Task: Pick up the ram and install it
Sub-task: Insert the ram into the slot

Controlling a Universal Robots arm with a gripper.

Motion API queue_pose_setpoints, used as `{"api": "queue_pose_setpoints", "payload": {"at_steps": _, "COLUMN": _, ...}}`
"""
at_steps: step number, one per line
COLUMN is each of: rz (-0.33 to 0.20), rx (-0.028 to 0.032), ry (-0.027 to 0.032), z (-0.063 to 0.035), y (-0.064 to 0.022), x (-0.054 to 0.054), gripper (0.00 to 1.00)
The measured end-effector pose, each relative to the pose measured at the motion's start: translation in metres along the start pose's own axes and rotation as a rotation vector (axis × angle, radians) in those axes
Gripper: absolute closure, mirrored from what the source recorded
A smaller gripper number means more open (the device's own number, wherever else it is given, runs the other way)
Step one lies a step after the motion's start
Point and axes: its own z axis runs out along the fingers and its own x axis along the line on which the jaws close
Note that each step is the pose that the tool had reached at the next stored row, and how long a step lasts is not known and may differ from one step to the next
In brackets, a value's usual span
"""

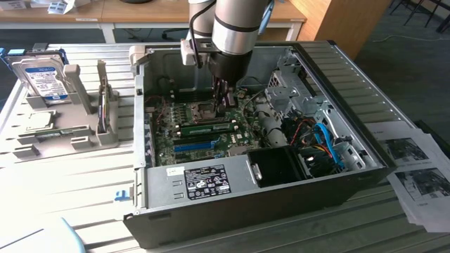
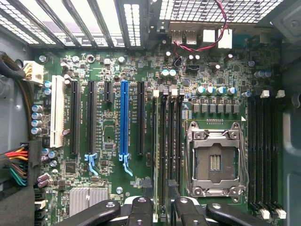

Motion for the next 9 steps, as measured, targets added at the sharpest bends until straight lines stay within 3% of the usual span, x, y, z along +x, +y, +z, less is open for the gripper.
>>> {"api": "queue_pose_setpoints", "payload": {"at_steps": 9, "rz": 0.0, "rx": 0.0003, "ry": -0.0007, "z": -0.0038, "y": 0.0001, "x": -0.0002, "gripper": 0.76}}
